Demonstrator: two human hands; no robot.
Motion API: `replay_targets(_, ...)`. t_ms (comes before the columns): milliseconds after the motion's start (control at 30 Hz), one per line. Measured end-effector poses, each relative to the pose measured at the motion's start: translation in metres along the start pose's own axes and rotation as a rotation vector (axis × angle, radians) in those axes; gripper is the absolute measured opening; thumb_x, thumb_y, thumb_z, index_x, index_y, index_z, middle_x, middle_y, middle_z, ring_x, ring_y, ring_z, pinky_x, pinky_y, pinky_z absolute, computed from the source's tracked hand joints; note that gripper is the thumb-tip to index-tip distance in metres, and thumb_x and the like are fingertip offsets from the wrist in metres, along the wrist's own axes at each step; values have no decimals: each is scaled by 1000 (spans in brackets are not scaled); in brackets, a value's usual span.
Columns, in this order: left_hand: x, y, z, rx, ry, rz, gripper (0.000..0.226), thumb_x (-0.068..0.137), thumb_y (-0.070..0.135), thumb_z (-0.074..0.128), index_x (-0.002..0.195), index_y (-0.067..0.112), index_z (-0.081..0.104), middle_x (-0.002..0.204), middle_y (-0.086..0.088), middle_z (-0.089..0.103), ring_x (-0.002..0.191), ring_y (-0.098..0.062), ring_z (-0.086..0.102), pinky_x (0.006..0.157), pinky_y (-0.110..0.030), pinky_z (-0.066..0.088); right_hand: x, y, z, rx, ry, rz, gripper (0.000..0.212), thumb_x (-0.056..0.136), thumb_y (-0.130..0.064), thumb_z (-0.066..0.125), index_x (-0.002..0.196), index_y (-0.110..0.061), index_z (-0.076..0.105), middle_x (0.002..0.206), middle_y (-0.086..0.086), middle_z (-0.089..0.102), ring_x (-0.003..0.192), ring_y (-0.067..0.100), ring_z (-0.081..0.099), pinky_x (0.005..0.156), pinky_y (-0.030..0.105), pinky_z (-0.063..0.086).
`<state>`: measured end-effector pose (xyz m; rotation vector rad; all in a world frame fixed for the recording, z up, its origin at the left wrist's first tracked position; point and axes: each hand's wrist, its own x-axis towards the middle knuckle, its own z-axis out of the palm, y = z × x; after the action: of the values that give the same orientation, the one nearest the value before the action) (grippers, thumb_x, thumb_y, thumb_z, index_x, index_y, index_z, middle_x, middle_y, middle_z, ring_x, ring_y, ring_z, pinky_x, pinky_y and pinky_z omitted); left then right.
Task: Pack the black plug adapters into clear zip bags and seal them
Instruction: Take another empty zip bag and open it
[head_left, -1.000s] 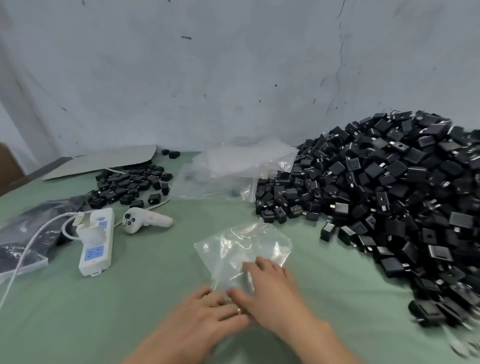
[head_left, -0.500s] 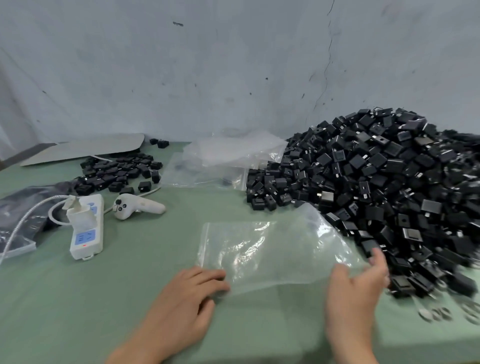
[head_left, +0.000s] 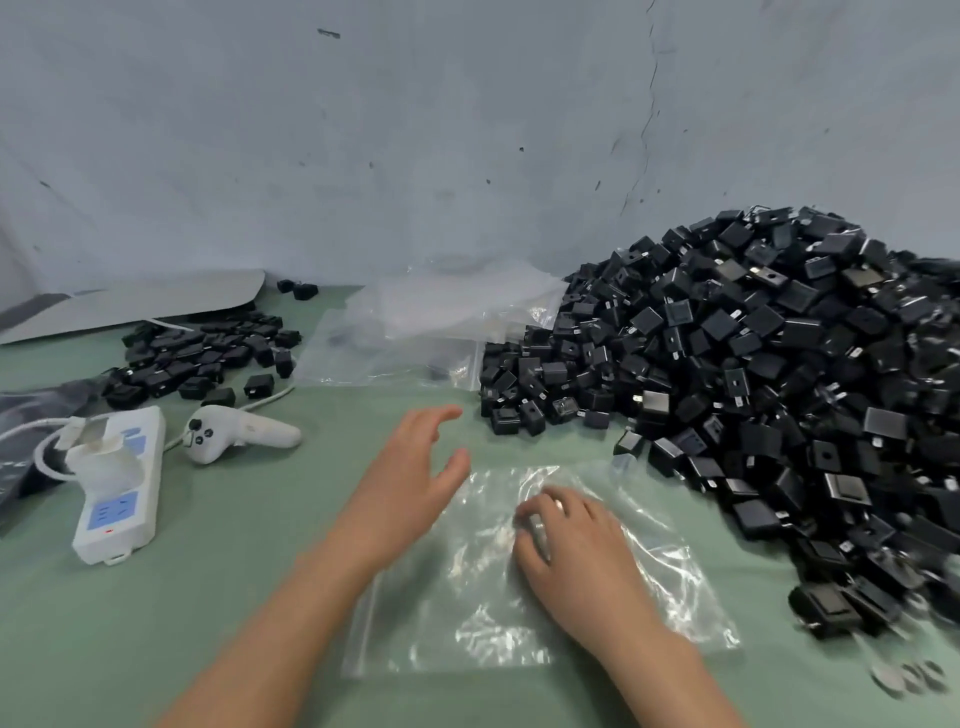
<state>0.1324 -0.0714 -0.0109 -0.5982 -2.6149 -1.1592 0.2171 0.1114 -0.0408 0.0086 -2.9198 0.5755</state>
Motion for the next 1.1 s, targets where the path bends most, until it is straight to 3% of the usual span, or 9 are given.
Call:
replay_targets(67, 41, 1, 22, 92, -91, 6, 60, 92, 41, 63, 146, 29, 39, 149, 4, 36, 135, -15, 42, 111, -33, 37, 2, 1, -2, 16, 16, -10, 26, 101, -42, 36, 119, -35, 54, 136, -14, 46, 128, 12, 38, 109, 27, 26)
replay_targets(133, 77, -1, 45, 217, -205, -5, 84, 87, 55, 64, 155, 34, 19, 164, 3, 9, 149, -23, 23, 118, -42, 30, 8, 2, -6, 18, 40, -3, 24, 101, -42, 35, 111, -34, 55, 124, -16, 50, 119, 10, 41, 102, 26, 29)
replay_targets(233, 119, -8, 71, 288, -275, -25, 99, 80, 70, 61, 156, 40, 5, 166, 3, -9, 154, -26, 4, 119, -53, 26, 24, 0, -17, 53, 81, 18, 22, 100, -42, 34, 104, -31, 54, 107, -14, 56, 106, 12, 47, 94, 29, 35)
replay_targets(367, 143, -12, 95, 379, -278, 12, 90, 80, 70, 57, 153, 33, 20, 162, -6, 18, 150, -26, 16, 118, -49, 29, 43, -14, -17, 142, 5, -38, 29, 96, -46, 36, 79, -25, 45, 88, -3, 61, 84, 20, 55, 72, 38, 41)
replay_targets(500, 136, -19, 102, 475, -85, 220, 65, 77, 58, 47, 133, 27, 42, 130, -5, 49, 121, -28, 47, 98, -44, 47, 59, -23, -6, 181, -42, -115, 39, 92, -49, 35, 66, -20, 37, 73, 3, 58, 71, 29, 50, 60, 39, 29)
replay_targets(667, 136, -25, 102, 599, -150, 104, 55, 83, 60, 57, 133, 38, 45, 146, -3, 40, 122, -31, 48, 88, -41, 50, 80, -12, -9, 293, 75, -63, 35, 93, -44, 39, 65, -23, 37, 60, -2, 45, 67, 28, 45, 57, 40, 27)
replay_targets(867, 130, -24, 105, 703, -66, 147, 48, 89, 40, 57, 132, 35, 37, 125, -7, 47, 103, -33, 57, 70, -35, 40, 89, 4, -18, 387, 160, 44, 37, 95, -40, 40, 62, -25, 37, 61, -1, 47, 66, 28, 46, 57, 38, 33)
replay_targets(967, 129, -19, 89, 399, 1, 57, 34, 88, 41, 59, 118, 32, 48, 108, -2, 54, 86, -27, 61, 71, -35, 49, 89, 9, -21, 381, 186, 84, 32, 94, -39, 41, 65, -26, 42, 61, -1, 48, 68, 29, 45, 57, 38, 34)
replay_targets(1100, 133, -13, 38, -628, 149, -369, 17, 91, 34, 59, 92, 17, 57, 85, -8, 67, 64, -14, 62, 61, -27, 48, 80, -3, -21, 329, 110, 27, 30, 95, -42, 39, 75, -24, 51, 66, -3, 57, 71, 26, 54, 60, 36, 40)
